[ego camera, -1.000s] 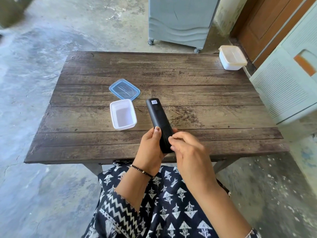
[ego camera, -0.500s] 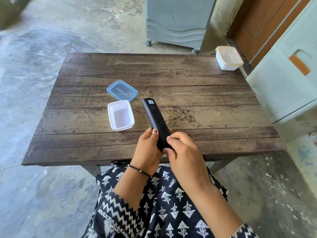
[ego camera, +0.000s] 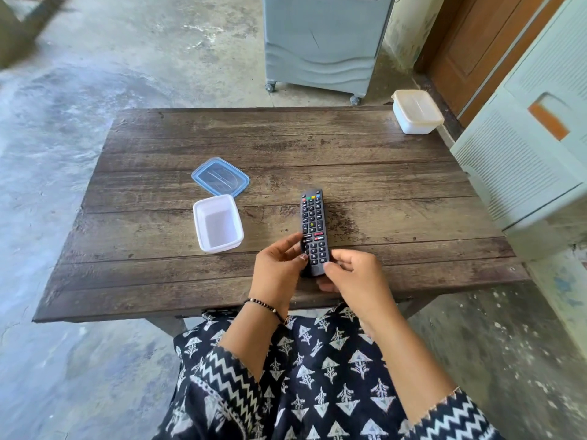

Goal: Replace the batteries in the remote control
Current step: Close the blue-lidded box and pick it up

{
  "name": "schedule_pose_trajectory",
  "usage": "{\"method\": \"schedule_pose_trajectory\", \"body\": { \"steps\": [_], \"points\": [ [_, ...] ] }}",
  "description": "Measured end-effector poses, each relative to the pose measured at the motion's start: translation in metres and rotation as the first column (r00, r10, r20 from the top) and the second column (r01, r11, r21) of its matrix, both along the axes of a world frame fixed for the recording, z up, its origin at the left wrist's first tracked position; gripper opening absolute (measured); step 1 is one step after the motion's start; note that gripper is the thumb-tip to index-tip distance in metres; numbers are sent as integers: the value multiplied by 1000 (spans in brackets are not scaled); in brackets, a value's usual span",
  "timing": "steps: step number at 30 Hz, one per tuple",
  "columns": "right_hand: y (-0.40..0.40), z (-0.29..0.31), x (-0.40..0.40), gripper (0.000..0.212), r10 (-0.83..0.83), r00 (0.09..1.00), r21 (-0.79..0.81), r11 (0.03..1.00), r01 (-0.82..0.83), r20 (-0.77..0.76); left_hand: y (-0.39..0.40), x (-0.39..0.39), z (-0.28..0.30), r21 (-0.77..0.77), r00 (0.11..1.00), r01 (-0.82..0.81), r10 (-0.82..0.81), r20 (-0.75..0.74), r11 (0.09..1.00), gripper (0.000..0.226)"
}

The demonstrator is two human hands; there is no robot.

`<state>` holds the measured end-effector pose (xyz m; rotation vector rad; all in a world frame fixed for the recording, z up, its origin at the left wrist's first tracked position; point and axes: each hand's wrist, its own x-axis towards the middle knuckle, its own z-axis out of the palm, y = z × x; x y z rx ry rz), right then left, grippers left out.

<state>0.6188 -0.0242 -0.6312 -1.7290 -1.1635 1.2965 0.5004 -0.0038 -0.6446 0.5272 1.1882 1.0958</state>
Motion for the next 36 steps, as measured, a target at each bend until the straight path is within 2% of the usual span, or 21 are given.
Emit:
{"method": "schedule_pose_trajectory", "body": {
  "steps": [2,5,7,9,10,12,13,14,17,19,21,25,27,29,32,36],
  "points": [
    [5,-6,7,21,-20,1000,-60,998,20,-1,1,2,-2,29,974,40,-32,-226,999,36],
    [11,-15,15,32,9,996,-104,995,0,83,1,5,-3,49,860,122,-81,-503,991,35],
    [12,-16,16,35,47,986,-95,995,-33,159,-1,6,-3,58,813,157,-96,-574,986,34],
    [11,-11,16,32,81,956,-67,996,-65,281,-1,6,-4,54,813,170,-109,-572,984,33],
    [10,-6,16,28,121,909,-60,993,-106,400,-2,5,-4,51,831,167,-113,-544,985,30],
    [8,6,14,27,184,709,-59,979,-197,681,-5,1,-2,55,860,136,-91,-502,989,24],
    [6,14,11,28,177,611,-36,971,-236,771,-7,-3,0,80,861,118,-62,-505,990,22],
    [7,20,6,28,153,566,9,962,-272,810,-8,-9,2,123,848,105,-24,-529,987,21],
    [19,32,-15,25,119,615,180,898,-402,780,-9,-34,12,319,772,50,166,-614,947,22],
    [38,30,-35,22,150,659,257,840,-478,737,-8,-56,15,440,725,-18,315,-612,898,26],
    [64,24,-55,20,192,654,282,788,-547,732,-5,-80,10,516,696,-20,382,-608,857,41],
    [122,0,-85,21,297,492,191,666,-721,818,6,-120,-10,475,667,182,247,-703,861,97],
    [141,-6,-93,25,339,480,175,640,-748,809,13,-131,-15,413,631,262,169,-757,872,115],
    [153,-6,-103,30,365,495,169,645,-746,789,20,-138,-18,376,656,292,102,-748,879,123],
    [166,-14,-114,33,416,462,107,642,-759,783,30,-145,-25,361,704,312,40,-709,879,127],
    [166,-22,-116,25,397,457,114,644,-756,796,33,-145,-33,360,687,346,27,-726,866,128]
  ]
}}
